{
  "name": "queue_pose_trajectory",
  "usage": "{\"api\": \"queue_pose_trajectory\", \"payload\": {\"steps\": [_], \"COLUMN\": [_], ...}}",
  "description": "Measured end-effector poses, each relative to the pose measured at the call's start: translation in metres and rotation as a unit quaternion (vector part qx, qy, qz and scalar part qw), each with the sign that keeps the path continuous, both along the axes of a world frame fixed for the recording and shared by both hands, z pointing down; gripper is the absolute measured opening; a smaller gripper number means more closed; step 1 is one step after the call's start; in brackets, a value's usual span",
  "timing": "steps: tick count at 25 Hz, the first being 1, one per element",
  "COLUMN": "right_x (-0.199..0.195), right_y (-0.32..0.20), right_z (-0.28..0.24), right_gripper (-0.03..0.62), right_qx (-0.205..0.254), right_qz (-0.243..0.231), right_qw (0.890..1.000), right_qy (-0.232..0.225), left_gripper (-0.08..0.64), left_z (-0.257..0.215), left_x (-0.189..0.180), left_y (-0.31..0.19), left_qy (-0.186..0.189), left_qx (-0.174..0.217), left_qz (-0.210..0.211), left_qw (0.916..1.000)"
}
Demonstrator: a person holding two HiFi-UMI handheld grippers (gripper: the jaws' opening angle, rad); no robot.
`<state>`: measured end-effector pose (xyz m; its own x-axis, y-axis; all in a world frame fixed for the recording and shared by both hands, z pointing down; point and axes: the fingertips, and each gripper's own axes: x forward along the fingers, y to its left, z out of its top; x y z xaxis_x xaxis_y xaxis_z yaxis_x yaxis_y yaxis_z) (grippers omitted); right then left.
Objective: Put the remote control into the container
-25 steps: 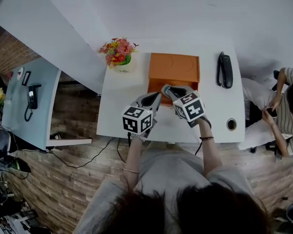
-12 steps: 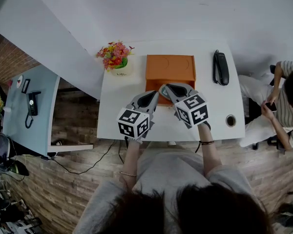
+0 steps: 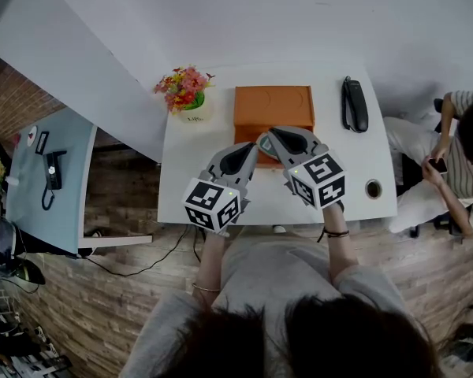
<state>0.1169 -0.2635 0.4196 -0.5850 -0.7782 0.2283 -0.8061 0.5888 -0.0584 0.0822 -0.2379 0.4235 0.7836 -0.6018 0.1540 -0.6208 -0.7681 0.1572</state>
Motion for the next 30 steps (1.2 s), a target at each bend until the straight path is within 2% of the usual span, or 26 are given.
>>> {"api": "queue_pose_trajectory", "payload": {"steps": [16,30], "right_x": [0.002,0.002], "right_y": [0.014,0.012], "right_z": [-0.01,-0.017], "right_gripper": [-0.002,-0.002], "right_qx": [0.038,0.047], "right_qz": [-0.002,-0.001], "right_qw": [0.999,0.999], "right_qy": [0.016,-0.006], "left_gripper": [0.003,0.003], "left_z": [-0.007,-0.011], "left_x": [-0.004,0.0], "left_y": [0.012,0.012], "left_qy": [0.002,-0.001], "left_qx": [0.022,0.021], "left_qz": [-0.005,0.007], "left_qw": [0.9997,0.9997]}}
